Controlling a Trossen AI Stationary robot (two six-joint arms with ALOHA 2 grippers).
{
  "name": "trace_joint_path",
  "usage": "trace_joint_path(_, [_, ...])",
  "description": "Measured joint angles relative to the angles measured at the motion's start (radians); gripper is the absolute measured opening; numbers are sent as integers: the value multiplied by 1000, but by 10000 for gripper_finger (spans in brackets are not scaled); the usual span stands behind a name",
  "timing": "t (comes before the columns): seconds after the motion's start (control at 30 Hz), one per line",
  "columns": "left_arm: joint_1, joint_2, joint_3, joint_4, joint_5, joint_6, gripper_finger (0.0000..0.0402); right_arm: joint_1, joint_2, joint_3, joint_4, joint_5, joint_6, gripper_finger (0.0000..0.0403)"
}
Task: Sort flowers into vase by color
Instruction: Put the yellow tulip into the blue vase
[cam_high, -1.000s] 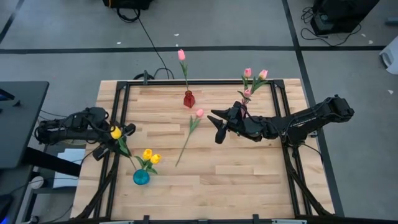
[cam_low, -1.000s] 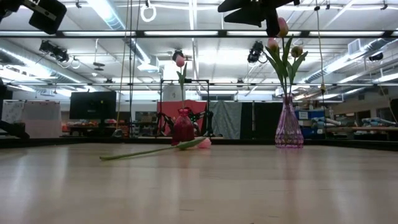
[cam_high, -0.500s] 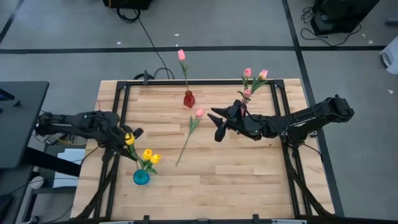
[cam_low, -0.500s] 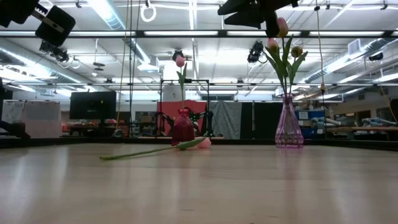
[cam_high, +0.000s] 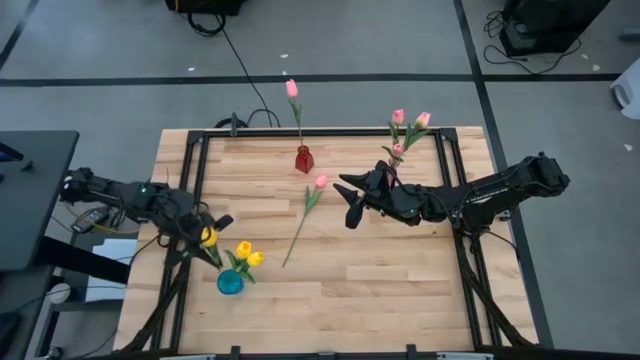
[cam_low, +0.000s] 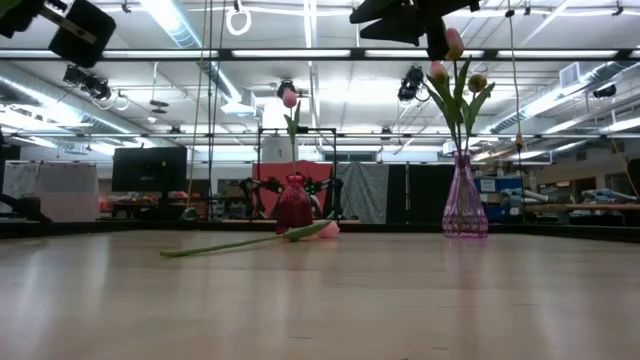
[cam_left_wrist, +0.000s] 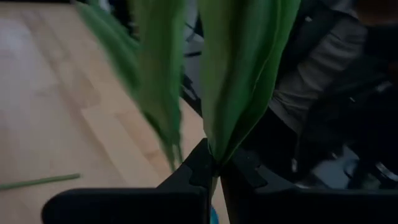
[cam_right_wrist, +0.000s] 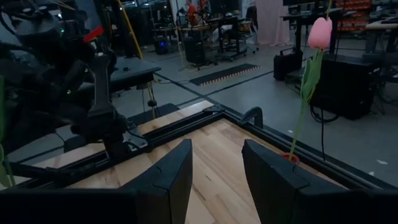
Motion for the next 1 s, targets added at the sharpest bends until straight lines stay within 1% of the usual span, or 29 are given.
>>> trace_joint_path(0.1, [-54, 25, 0, 2, -17, 26, 27, 0, 0, 0, 0, 0, 0, 153])
trace_joint_path(0.23, [-103, 84, 0, 2, -134, 50, 27, 0, 0, 0, 0, 0, 0, 153])
trace_joint_path(0.37, [-120, 148, 0, 15, -208, 52, 27, 0, 0, 0, 0, 0, 0, 153])
trace_joint_path(0.43, [-124, 169, 2, 40, -243, 77, 27, 0, 0, 0, 2, 0, 0, 153])
trace_joint_path(0.6, [-129, 175, 2, 120, -328, 130, 25, 0, 0, 0, 2, -1, 0, 153])
trace_joint_path(0.7, [-129, 175, 8, 123, -392, 157, 24, 0, 0, 0, 2, -2, 0, 153])
trace_joint_path(0.87, [-129, 175, 8, 109, -371, 152, 24, 0, 0, 0, 2, -2, 0, 153])
trace_joint_path(1.0, [-128, 174, 8, 97, -376, 98, 24, -1, 0, 0, 2, -2, 0, 153])
